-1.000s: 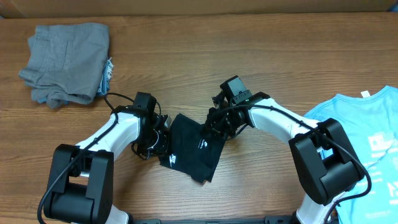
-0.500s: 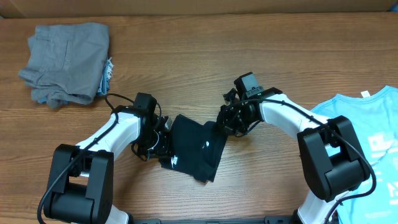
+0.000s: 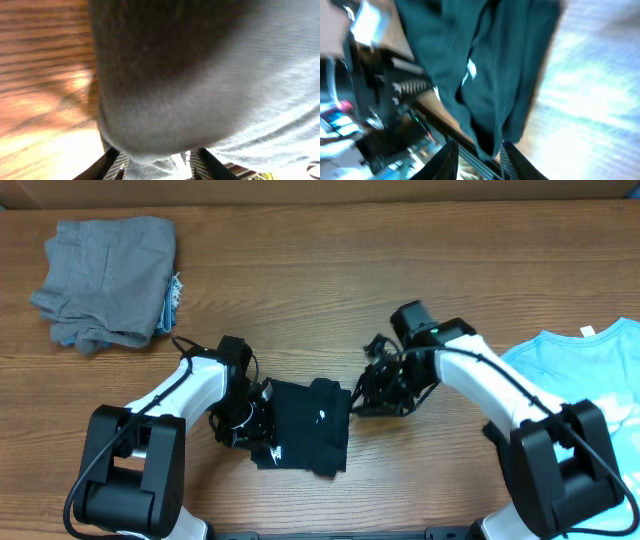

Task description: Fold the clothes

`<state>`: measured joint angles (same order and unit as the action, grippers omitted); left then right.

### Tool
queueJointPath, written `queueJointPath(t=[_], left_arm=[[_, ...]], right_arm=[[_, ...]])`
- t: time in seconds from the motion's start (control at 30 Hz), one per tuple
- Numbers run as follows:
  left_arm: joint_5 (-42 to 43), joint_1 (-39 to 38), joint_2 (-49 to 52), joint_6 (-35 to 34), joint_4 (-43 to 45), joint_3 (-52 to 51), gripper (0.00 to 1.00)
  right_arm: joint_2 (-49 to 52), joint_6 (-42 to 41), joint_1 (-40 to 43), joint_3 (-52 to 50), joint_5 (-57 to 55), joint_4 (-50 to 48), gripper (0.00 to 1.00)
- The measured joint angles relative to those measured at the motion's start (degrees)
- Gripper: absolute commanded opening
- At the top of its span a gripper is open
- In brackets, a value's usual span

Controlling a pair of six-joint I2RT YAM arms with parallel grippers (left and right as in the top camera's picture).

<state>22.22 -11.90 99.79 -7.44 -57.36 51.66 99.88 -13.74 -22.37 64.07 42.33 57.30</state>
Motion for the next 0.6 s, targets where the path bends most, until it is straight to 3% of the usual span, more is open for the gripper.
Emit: queueJointPath(t=[0.37,0.6], left_arm=[[-0.3,0.0,0.3,0.4,-5.0,10.5,0.6],[-2.2,1.4,0.3,0.5,-5.7,12.6,0.64]], right_arm=[[-0.1,6.2,-14.7,-3.5,-8.8,-2.3,0.4],[-0.1,7.3,-17.6,-4.0,-10.4,-4.8,0.28]])
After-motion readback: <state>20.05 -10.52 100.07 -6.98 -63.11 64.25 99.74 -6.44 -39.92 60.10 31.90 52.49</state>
